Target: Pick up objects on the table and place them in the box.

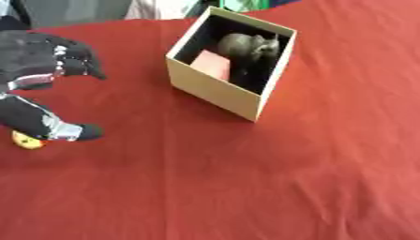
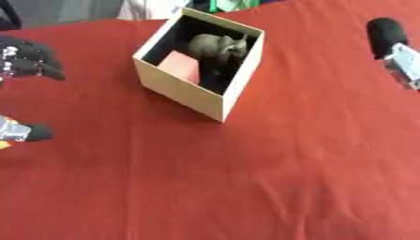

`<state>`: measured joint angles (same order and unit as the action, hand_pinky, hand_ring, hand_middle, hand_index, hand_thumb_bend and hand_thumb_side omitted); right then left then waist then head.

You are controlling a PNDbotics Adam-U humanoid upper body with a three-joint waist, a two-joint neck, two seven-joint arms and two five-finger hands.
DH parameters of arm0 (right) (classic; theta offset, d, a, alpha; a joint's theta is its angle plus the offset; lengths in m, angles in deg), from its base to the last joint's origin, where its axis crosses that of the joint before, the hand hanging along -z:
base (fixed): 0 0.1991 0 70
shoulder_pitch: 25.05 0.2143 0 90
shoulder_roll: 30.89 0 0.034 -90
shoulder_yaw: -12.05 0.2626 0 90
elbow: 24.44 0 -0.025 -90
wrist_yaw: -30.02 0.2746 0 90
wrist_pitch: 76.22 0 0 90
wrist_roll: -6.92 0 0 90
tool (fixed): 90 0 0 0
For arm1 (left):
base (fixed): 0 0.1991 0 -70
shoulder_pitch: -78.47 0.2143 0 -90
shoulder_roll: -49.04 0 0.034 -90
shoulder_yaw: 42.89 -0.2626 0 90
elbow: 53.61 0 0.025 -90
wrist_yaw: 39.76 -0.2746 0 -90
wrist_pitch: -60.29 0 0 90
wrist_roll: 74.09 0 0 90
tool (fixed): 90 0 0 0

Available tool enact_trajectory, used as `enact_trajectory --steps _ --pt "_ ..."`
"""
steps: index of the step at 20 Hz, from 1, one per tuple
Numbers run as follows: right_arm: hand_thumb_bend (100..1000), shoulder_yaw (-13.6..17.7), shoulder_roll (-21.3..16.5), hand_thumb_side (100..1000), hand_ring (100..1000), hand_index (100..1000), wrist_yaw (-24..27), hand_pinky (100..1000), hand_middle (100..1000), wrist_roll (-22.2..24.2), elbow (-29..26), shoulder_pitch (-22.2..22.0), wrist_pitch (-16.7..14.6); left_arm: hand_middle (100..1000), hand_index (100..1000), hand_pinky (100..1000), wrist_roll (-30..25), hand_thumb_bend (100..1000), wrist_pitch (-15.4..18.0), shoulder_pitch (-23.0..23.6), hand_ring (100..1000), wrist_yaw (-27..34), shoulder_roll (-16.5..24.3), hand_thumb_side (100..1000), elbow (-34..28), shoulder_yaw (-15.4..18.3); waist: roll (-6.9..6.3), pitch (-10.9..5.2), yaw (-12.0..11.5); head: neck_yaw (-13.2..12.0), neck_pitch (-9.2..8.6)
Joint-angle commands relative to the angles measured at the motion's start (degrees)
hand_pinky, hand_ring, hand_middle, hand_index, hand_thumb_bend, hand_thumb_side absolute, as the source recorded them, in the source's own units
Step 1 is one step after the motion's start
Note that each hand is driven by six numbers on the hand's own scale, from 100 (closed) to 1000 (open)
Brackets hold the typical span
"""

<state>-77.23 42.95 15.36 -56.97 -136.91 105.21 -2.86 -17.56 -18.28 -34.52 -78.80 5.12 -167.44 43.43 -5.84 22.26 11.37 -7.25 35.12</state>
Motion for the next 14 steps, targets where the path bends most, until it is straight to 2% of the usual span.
enact_trajectory --steps 1,3,4,6,9,14 --pt "100 0.75 -2.05 522 899 791 -0.35 886 783 -0.18 -0.31 0.4 -0.02 852 923 878 -0.46 752 0.87 0.57 940 -2.04 3.78 1000 -0.77 2.27 0.07 -1.13 -0.24 0.4 -0.7" --pt "100 0.81 -2.2 522 898 790 -0.39 886 783 -0.18 -0.32 0.27 0.02 856 935 861 -0.35 775 0.4 1.66 928 -3.72 4.38 1000 -0.77 2.64 -0.06 -1.16 -0.38 0.5 -0.61" --pt "100 0.88 -2.26 522 898 790 -0.42 886 783 -0.18 -0.31 0.15 0.07 860 948 853 0.02 746 -0.14 2.24 924 -4.43 4.47 1000 -0.77 2.83 -0.11 -1.14 -0.46 0.56 -0.68" --pt "100 0.95 -2.28 524 898 790 -0.46 886 783 -0.11 -0.33 0.01 0.13 868 954 855 1.03 604 -0.95 3.32 925 -5.14 4.42 973 -0.77 2.8 -0.17 -1.12 -0.54 0.66 -0.82" --pt "100 1.01 -2.19 524 898 790 -0.39 886 783 -0.05 -0.4 0.03 0.26 871 963 850 1.38 530 -1.74 4.83 921 -4.57 4.3 894 -0.77 2.43 -0.15 -1.11 -0.58 0.76 -1.02" --pt "100 1.13 -2.16 526 898 790 -0.33 886 783 -0.17 -0.49 -0.03 0.45 870 965 837 -0.53 551 -2.64 6.71 914 -4.03 4.41 905 -0.64 2.53 -0.11 -1.24 -0.69 0.7 -0.92"
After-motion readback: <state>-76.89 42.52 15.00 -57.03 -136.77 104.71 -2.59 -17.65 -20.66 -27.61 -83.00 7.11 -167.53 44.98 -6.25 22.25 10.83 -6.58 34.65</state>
